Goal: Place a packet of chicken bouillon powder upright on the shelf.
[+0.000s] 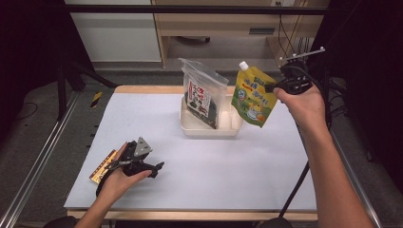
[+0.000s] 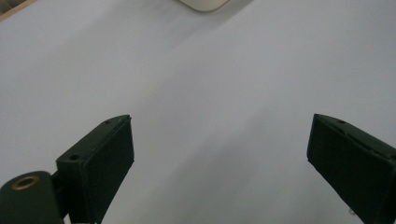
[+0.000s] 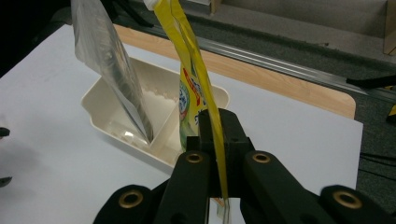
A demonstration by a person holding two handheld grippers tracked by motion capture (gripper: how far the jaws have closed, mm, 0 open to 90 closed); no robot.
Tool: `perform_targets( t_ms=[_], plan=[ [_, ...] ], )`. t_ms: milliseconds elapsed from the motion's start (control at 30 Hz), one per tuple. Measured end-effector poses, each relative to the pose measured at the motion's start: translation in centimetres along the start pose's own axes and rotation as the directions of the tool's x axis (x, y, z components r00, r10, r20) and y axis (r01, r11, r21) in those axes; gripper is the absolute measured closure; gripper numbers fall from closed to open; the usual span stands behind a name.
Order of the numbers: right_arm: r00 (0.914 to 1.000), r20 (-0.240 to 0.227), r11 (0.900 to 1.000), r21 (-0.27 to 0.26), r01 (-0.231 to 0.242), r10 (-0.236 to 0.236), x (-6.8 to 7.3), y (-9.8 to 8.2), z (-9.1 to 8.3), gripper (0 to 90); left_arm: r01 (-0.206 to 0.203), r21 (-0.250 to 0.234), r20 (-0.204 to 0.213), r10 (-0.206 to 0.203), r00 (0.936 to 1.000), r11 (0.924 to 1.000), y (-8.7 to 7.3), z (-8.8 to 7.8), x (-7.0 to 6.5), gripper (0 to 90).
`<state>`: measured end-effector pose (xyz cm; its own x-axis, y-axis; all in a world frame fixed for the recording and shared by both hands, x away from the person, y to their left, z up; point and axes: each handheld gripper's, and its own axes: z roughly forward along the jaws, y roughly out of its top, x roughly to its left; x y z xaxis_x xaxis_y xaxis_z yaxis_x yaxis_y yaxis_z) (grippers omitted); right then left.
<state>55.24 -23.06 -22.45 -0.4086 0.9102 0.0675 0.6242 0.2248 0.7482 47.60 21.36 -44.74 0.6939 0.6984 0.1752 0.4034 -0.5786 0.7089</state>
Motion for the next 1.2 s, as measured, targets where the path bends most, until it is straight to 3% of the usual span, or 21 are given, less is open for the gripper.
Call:
perform_targets(
  t_ms=[233,567,767,1200],
  plan=[
    [0.9998,0.014,0.999,-0.036,-0.011,0.012,1.0,1.0,1.1,90.0,0.004,-0.005,0.000,-0.004,1.0000,1.0000,0.0,0.0,0.0,7.1],
    [0.9989,0.029,0.999,-0.032,-0.037,0.038,2.4,2.1,3.3,90.0,-0.006,-0.001,0.001,0.006,1.0000,1.0000,0.0,0.1,-0.1,7.2],
    [0.9980,0.036,0.999,-0.013,-0.051,0.052,3.3,2.4,4.7,90.0,-0.007,-0.001,0.004,0.007,1.0000,1.0000,0.0,0.0,-0.1,7.2],
    [0.9932,0.068,0.995,0.029,-0.097,0.095,3.6,2.4,7.0,90.0,-0.014,-0.003,0.006,0.014,0.9999,0.9999,0.1,0.0,-0.3,7.3]
  ],
)
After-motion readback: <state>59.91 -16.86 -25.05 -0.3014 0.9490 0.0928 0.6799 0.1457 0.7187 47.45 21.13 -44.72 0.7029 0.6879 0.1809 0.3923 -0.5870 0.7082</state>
